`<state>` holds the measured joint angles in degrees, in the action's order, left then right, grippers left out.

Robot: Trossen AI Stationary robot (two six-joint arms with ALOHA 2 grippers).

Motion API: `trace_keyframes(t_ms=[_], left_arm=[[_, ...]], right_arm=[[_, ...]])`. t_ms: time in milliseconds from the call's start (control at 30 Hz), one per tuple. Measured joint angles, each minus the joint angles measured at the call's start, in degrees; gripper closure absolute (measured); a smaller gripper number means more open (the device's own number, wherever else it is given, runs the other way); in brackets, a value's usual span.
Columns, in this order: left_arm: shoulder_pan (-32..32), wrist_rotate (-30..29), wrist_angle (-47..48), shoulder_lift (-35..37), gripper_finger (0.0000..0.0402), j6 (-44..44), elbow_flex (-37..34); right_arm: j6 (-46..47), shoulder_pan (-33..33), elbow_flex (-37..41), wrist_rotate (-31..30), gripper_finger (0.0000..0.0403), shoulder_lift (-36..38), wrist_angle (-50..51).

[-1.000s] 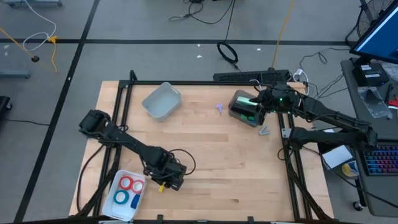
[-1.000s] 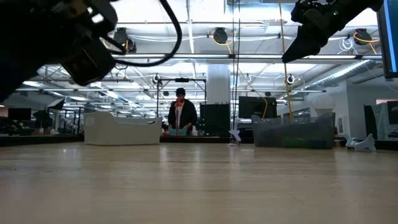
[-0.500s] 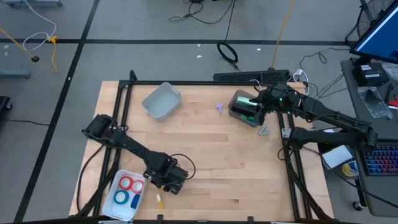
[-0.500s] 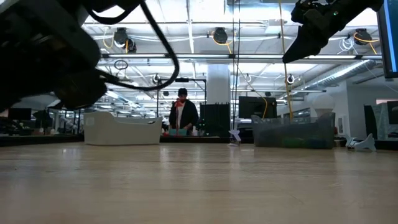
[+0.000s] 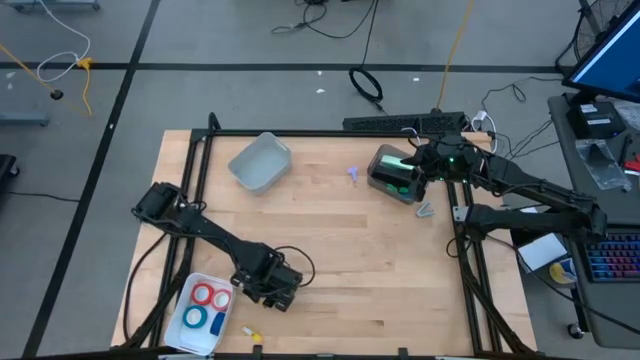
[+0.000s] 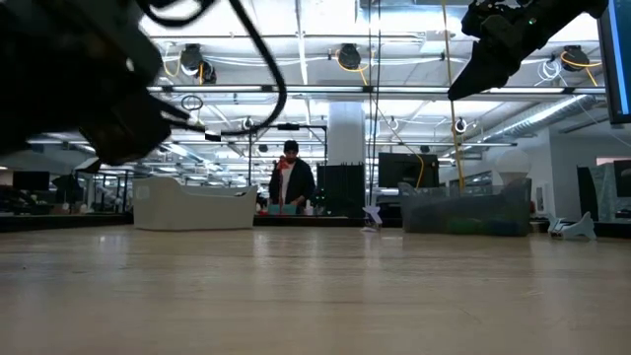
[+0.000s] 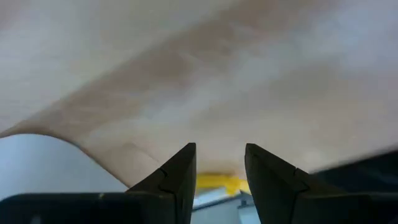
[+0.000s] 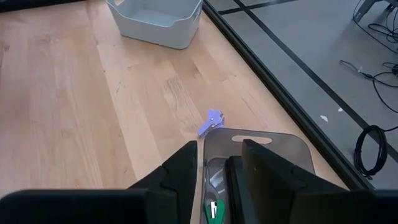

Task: Pick and place Stapler, Stapler remover, tape
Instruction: Put the small yellow stapler into the black bin

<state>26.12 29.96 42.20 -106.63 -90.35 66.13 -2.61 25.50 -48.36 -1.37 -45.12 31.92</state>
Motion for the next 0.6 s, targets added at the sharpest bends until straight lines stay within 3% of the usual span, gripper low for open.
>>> trace_keyframes(t_ms=[267, 600], left_arm=[[5.3, -2.1, -8.2, 1.9, 0.0266, 11.9, 0.1], [10.7, -6.1, -7.8, 1.8, 0.0266, 34.3, 0.1]], right_arm=[[0.0, 0.0, 0.0, 0.0, 0.0280, 0.0, 0.0], [0.0, 0.0, 0.0, 0.0, 0.0284, 0.0, -0.5]])
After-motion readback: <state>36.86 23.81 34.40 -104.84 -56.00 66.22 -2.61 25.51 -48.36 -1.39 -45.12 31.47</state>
